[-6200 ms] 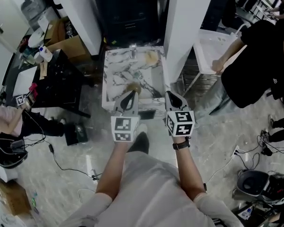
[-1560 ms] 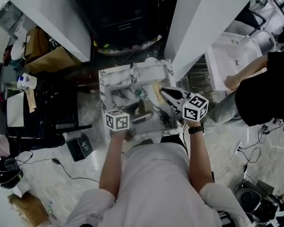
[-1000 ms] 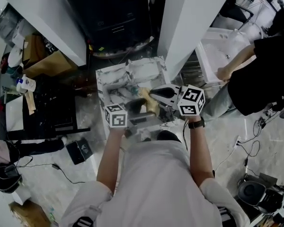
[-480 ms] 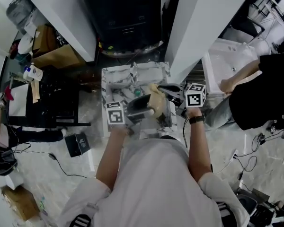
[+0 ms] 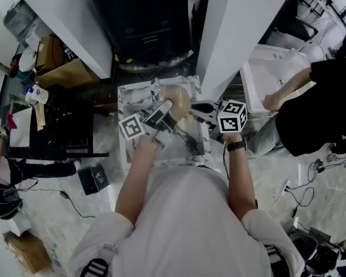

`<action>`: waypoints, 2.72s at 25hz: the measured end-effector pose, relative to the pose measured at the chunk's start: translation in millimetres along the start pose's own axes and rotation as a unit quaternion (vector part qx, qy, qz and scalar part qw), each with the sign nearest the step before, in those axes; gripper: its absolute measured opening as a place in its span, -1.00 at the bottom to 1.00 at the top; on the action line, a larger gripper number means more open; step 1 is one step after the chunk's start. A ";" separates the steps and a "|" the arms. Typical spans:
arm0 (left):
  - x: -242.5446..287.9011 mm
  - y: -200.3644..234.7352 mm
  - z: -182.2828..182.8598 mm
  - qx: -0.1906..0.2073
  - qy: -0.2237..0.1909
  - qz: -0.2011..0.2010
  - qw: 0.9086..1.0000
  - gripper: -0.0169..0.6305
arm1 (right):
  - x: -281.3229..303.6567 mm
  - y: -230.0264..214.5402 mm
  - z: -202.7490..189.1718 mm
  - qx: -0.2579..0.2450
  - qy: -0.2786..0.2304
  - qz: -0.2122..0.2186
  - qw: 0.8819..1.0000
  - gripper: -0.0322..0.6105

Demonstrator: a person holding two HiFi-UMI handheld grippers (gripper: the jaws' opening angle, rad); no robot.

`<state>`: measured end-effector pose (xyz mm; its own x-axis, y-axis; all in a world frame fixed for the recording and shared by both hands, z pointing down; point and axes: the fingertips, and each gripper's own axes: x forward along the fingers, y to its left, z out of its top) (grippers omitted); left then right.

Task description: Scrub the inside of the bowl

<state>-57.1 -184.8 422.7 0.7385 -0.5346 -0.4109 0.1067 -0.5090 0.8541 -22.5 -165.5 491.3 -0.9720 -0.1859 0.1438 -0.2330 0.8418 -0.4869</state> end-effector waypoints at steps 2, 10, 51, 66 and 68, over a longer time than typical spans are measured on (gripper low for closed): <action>8.0 3.6 10.7 0.018 -0.003 0.013 1.000 0.74 | -1.2 3.5 4.6 -0.024 0.014 -0.007 1.000 -0.80; 22.1 12.0 29.4 0.094 0.036 0.080 0.992 0.74 | -11.7 42.6 27.9 -0.124 0.047 0.029 0.991 -0.80; -6.0 22.9 -66.3 -0.014 0.153 0.058 0.986 0.74 | -55.2 14.6 75.0 -0.095 -0.115 0.011 0.989 -0.82; 11.2 1.3 -25.2 -0.055 0.050 0.003 0.997 0.74 | -37.5 -12.6 22.5 -0.087 -0.003 -0.050 0.995 -0.82; 13.1 2.5 -8.0 -0.043 0.022 0.009 0.999 0.74 | -35.6 -3.7 24.8 -0.107 0.016 -0.041 0.993 -0.82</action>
<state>-41.9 -187.7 422.1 0.7691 -0.5117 -0.3830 0.1497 -0.4384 0.8862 12.2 -174.6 466.5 -0.9475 -0.2450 0.2054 -0.2965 0.9137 -0.2779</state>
